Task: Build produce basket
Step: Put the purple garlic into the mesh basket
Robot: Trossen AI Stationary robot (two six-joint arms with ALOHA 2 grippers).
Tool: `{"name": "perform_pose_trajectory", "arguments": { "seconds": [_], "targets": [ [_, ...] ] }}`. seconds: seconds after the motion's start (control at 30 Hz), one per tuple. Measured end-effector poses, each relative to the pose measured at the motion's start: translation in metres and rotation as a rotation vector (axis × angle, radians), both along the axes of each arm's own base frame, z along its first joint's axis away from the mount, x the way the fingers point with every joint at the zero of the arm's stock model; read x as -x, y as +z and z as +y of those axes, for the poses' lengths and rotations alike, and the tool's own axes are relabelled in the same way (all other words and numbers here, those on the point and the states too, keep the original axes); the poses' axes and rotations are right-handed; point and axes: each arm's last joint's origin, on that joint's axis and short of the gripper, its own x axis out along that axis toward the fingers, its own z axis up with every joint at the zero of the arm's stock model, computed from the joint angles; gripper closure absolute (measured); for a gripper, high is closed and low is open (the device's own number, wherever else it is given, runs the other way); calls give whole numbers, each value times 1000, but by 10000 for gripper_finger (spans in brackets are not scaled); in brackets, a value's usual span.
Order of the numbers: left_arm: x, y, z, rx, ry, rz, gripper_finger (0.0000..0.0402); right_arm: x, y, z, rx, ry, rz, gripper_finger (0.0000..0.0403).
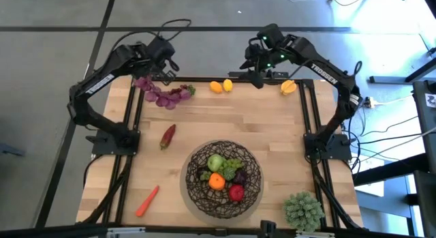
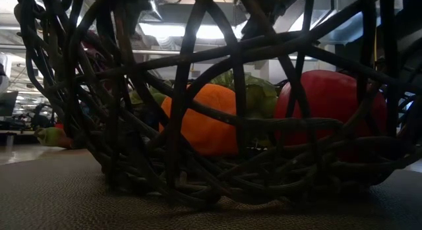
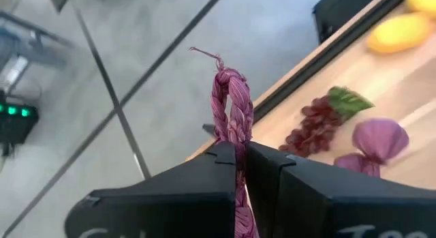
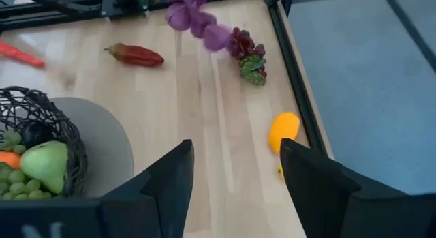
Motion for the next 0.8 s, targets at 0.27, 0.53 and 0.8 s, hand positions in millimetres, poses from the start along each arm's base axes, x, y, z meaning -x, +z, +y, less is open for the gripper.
{"name": "perform_pose_trajectory", "arguments": {
  "seconds": [0.27, 0.53, 0.8],
  "targets": [
    [-4, 40, -41, -76, -147, -98, 401, 20, 23, 19, 47, 30, -35, 192],
    [-5, 73, -86, -112, -347, -245, 401, 24, 30, 28, 115, 20, -24, 192],
    [-8, 82, -138, 27, -575, -411, 401, 22, 25, 44, 47, 86, 32, 192]
  ]
}}
